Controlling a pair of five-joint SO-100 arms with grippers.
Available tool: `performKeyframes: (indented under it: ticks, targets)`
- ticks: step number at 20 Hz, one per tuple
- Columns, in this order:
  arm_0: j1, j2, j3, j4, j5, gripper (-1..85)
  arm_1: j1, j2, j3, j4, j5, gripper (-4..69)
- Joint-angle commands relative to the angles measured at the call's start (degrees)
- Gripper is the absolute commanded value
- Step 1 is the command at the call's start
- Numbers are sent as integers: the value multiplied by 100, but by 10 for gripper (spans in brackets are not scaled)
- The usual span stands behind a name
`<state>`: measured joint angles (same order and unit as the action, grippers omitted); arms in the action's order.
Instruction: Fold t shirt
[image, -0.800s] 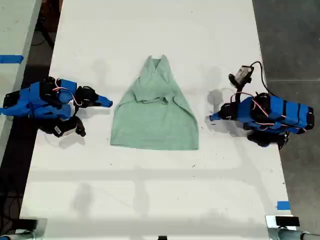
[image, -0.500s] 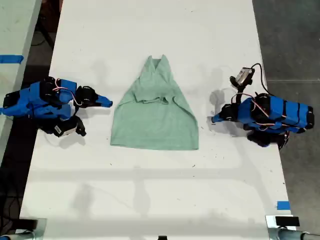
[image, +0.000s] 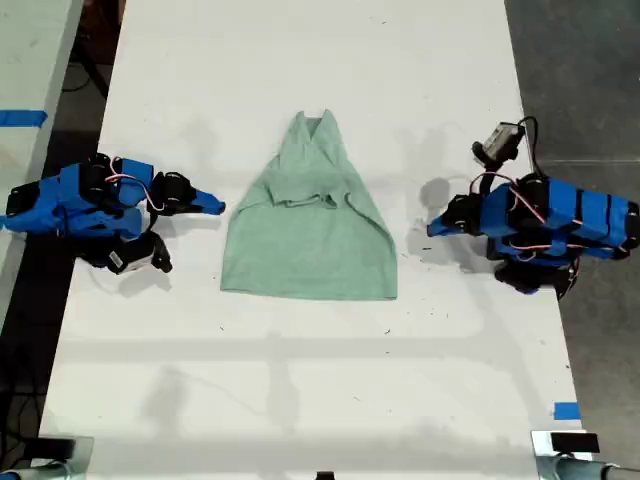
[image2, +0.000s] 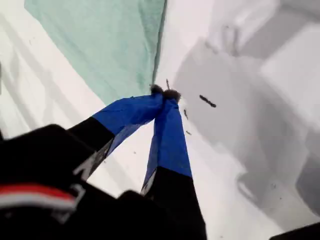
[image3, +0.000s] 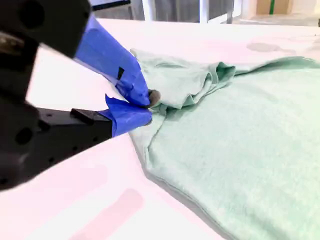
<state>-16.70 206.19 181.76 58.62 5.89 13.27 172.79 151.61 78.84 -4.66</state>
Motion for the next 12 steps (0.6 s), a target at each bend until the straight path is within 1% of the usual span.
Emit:
performKeyframes:
  ticks: [1, 2, 3, 4, 7, 9, 12]
  targets:
    - [-88, 44, 62, 26, -88, 0, -439, -2733, -1881, -334, 299, -7]
    - [-79, 44, 62, 35, -88, 0, -571, -3516, -2355, -352, 404, 10]
    - [-70, 44, 62, 35, -88, 0, -694, -4236, -2760, -369, 483, 117]
    - [-62, 44, 62, 35, -88, 0, -773, -4904, -3120, -369, 571, 155]
    - [-62, 44, 62, 35, -88, 0, -888, -6293, -3779, -659, 536, 164]
    - [-53, 44, 62, 35, -88, 0, -835, -6776, -3823, -984, 413, 164]
    - [-53, 44, 62, 35, -88, 0, -773, -7189, -3674, -1230, 360, 152]
